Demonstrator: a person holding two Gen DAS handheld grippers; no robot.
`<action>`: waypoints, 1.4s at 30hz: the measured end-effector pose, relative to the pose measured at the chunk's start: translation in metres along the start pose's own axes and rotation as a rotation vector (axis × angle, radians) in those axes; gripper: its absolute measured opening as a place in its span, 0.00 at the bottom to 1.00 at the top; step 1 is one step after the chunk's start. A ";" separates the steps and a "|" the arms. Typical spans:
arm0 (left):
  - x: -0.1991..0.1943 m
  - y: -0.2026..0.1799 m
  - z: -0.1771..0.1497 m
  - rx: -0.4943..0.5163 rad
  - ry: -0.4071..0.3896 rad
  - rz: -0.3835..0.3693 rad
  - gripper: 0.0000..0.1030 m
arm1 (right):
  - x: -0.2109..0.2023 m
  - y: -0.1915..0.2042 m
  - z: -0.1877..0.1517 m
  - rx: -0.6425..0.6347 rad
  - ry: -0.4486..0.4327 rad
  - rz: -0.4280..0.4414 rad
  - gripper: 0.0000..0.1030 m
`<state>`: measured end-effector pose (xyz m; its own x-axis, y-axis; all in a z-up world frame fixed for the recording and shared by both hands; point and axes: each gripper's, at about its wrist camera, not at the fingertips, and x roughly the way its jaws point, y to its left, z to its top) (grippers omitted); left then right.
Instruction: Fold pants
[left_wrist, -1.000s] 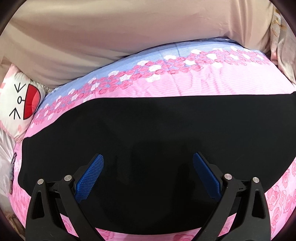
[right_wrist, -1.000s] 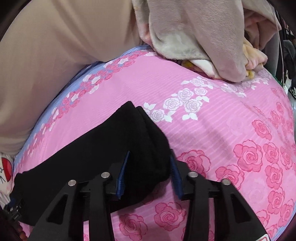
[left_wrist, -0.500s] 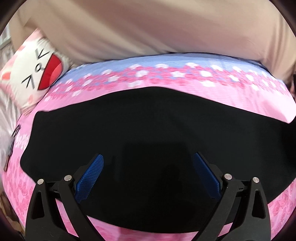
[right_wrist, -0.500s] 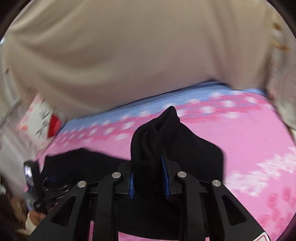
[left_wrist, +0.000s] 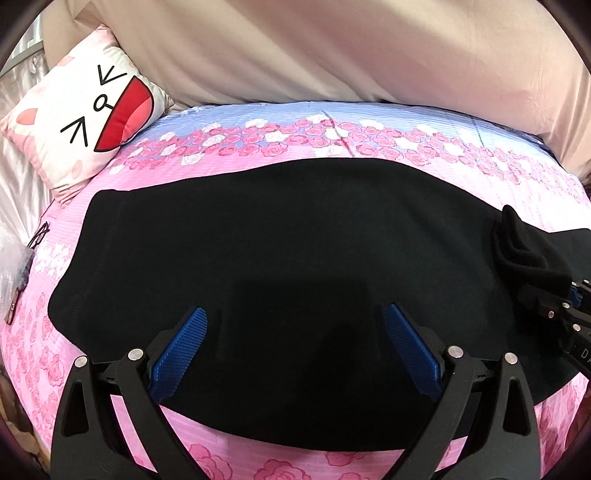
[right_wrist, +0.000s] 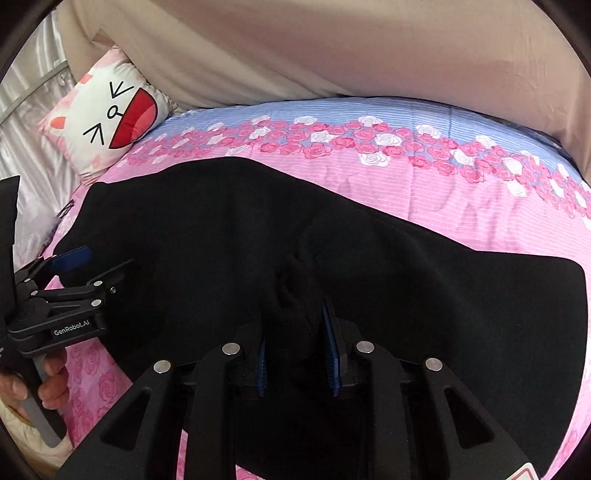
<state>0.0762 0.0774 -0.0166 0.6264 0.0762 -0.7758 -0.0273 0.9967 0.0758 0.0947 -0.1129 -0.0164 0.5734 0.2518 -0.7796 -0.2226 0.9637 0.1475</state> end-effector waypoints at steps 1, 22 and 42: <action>-0.001 0.002 0.000 -0.001 -0.002 -0.004 0.92 | -0.007 -0.002 0.002 0.013 -0.015 0.007 0.23; 0.002 0.119 -0.019 -0.186 0.012 0.125 0.92 | -0.036 0.029 -0.009 -0.055 -0.063 0.032 0.59; 0.008 0.245 -0.044 -0.666 0.038 0.130 0.92 | -0.030 0.054 -0.015 -0.071 -0.111 0.045 0.54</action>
<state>0.0402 0.3234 -0.0322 0.5581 0.1851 -0.8088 -0.5819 0.7822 -0.2226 0.0541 -0.0692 0.0058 0.6444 0.3067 -0.7005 -0.3033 0.9434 0.1340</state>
